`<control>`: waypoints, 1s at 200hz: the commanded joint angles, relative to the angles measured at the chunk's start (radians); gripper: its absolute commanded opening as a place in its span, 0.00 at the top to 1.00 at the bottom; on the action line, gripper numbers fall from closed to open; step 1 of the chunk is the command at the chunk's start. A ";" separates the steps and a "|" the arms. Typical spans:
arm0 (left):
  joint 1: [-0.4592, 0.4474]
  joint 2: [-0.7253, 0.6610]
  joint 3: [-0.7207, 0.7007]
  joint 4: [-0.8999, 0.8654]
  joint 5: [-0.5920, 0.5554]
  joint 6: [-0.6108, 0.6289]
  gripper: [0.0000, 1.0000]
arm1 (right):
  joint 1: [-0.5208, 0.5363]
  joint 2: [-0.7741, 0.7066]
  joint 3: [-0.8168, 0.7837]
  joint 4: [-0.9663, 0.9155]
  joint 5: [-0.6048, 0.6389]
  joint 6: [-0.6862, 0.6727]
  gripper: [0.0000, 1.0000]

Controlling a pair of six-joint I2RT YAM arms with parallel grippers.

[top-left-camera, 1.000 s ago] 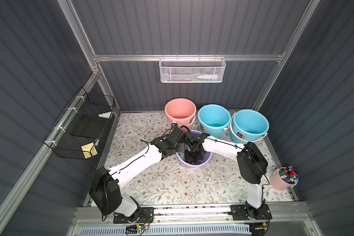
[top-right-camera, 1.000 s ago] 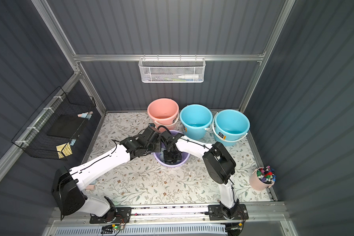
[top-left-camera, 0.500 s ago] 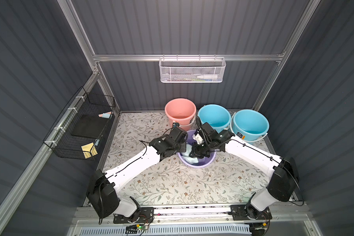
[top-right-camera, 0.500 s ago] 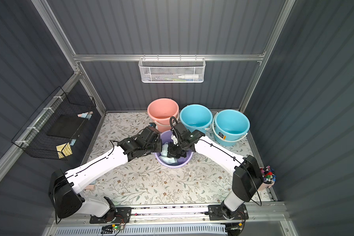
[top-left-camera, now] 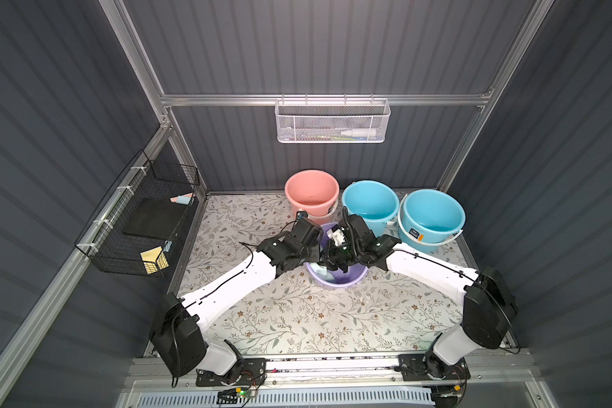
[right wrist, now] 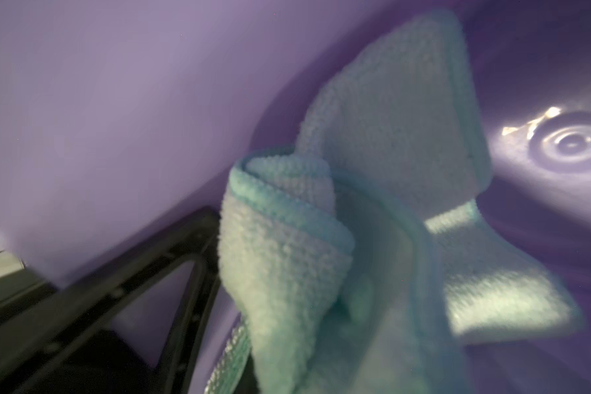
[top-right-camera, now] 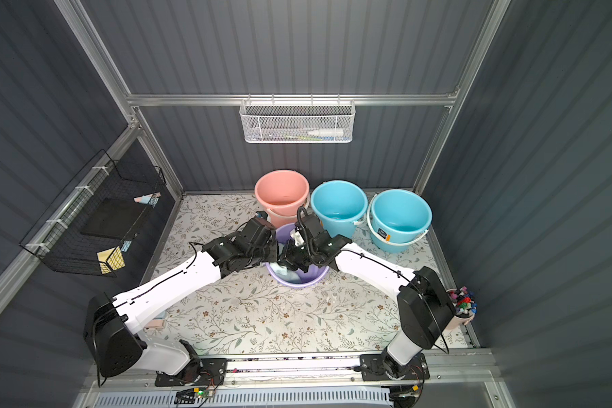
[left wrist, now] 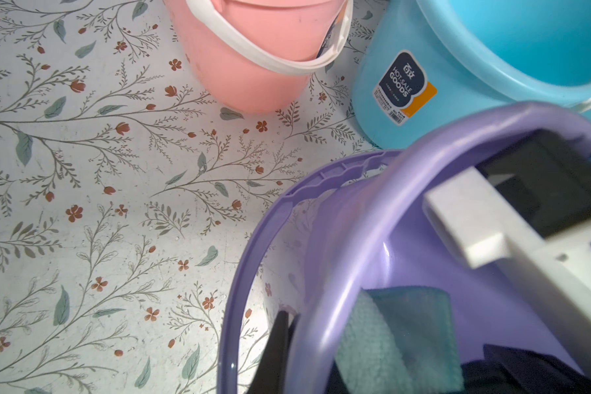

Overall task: Wipe the inside of the bucket with a cloth
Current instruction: Wipe the dirt from the inside of the bucket.

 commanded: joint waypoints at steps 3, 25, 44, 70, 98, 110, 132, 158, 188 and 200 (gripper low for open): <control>-0.022 -0.018 0.022 0.053 0.081 0.005 1.00 | -0.006 0.078 0.002 0.069 0.114 0.054 1.00; -0.022 -0.021 0.024 0.053 0.085 0.005 1.00 | -0.004 0.136 -0.014 0.110 0.162 0.069 1.00; -0.022 -0.023 0.025 0.050 0.083 0.004 1.00 | -0.002 0.194 -0.009 0.102 0.229 0.054 1.00; -0.021 -0.027 0.025 0.046 0.079 0.003 1.00 | 0.002 0.256 0.005 0.069 0.291 0.025 1.00; -0.022 -0.029 0.024 0.046 0.080 0.002 1.00 | 0.027 0.297 0.040 -0.030 0.435 -0.066 1.00; -0.022 -0.027 0.026 0.046 0.080 0.003 1.00 | 0.040 0.316 0.066 -0.088 0.484 -0.098 1.00; -0.021 -0.030 0.023 0.045 0.079 0.004 1.00 | 0.053 0.347 0.094 -0.133 0.508 -0.130 1.00; -0.022 -0.028 0.025 0.040 0.074 0.007 1.00 | 0.058 0.331 0.105 -0.151 0.502 -0.166 1.00; -0.021 -0.028 0.026 0.028 0.062 0.010 1.00 | 0.096 0.220 0.143 -0.235 0.595 -0.258 1.00; -0.022 -0.028 0.025 0.031 0.062 0.011 1.00 | 0.096 0.175 0.124 -0.235 0.602 -0.256 1.00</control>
